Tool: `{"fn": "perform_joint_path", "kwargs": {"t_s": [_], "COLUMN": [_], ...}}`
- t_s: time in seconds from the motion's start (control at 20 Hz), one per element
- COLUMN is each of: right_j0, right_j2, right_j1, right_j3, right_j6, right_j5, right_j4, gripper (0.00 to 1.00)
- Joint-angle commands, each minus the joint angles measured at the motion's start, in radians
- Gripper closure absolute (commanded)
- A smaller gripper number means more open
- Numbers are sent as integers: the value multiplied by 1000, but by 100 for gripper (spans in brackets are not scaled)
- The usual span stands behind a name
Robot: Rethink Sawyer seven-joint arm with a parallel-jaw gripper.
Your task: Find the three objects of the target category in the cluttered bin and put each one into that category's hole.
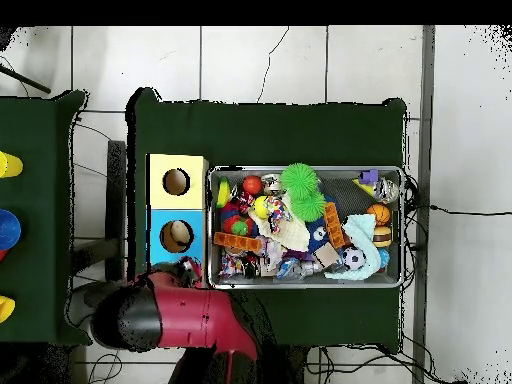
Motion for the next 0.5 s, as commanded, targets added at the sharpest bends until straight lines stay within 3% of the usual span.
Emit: {"fn": "perform_joint_path", "kwargs": {"t_s": [0.05,0.5], "right_j0": [-24,-15], "right_j2": [40,55], "right_j1": [-20,27], "right_j3": [142,191], "right_j6": [284,296], "right_j5": [-77,-194], "right_j4": [41,32], "gripper": [100,100]}}
